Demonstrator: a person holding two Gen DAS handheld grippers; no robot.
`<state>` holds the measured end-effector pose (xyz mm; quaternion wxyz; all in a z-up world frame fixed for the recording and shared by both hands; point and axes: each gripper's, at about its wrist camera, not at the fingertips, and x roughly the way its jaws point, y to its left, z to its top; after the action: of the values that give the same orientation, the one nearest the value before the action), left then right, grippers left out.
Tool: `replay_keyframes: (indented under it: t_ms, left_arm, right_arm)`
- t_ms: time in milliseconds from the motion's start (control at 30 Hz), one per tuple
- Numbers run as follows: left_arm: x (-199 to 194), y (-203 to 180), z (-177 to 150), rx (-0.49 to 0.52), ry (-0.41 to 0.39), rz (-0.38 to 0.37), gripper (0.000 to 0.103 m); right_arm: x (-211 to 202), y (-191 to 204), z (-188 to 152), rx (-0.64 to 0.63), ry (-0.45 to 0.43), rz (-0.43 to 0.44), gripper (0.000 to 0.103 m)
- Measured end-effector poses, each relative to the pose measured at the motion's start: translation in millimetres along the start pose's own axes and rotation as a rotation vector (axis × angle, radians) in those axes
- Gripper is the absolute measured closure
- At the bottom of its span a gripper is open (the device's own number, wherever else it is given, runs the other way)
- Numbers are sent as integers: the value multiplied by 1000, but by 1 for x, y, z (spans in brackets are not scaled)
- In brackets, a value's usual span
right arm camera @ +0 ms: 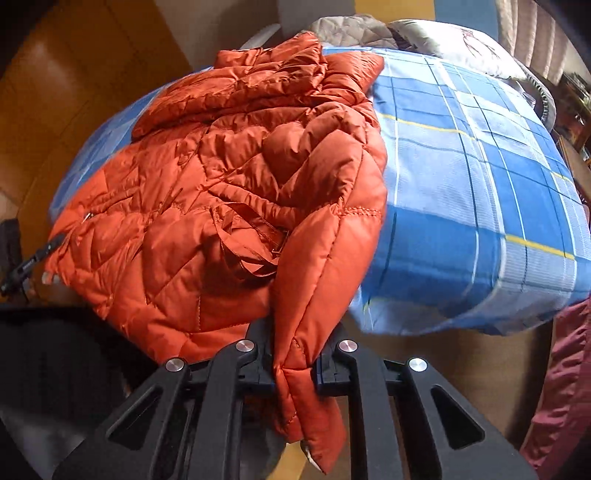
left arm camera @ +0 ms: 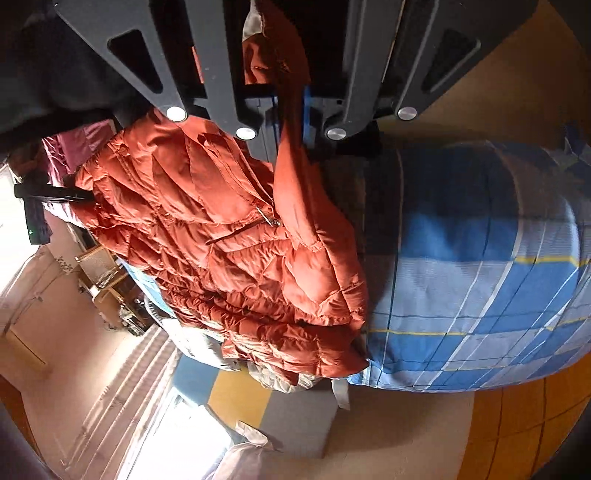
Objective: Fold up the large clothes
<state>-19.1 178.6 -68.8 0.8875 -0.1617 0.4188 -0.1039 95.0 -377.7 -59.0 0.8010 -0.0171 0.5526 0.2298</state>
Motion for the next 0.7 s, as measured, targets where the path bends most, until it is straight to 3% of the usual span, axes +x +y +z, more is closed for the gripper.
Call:
replay_keyframes:
  t_ms: [133,300,467,700]
  left_arm:
    - [-33,-10,-9,11,-20,-44,96]
    - [-67,-15,6,26,-96,-111,96]
    - [-82,-15,37,19,-186,-183,96]
    - [-78,-16,83,20,-265,-229,96]
  right_arm:
    - [-22,9,-21,-25,-2,0,92]
    - [-64,13,-20,-33,-91,26,92]
    - [-86,10,2,-32,-193,40,93]
    - [-100,5,41,-2,-319,49,93]
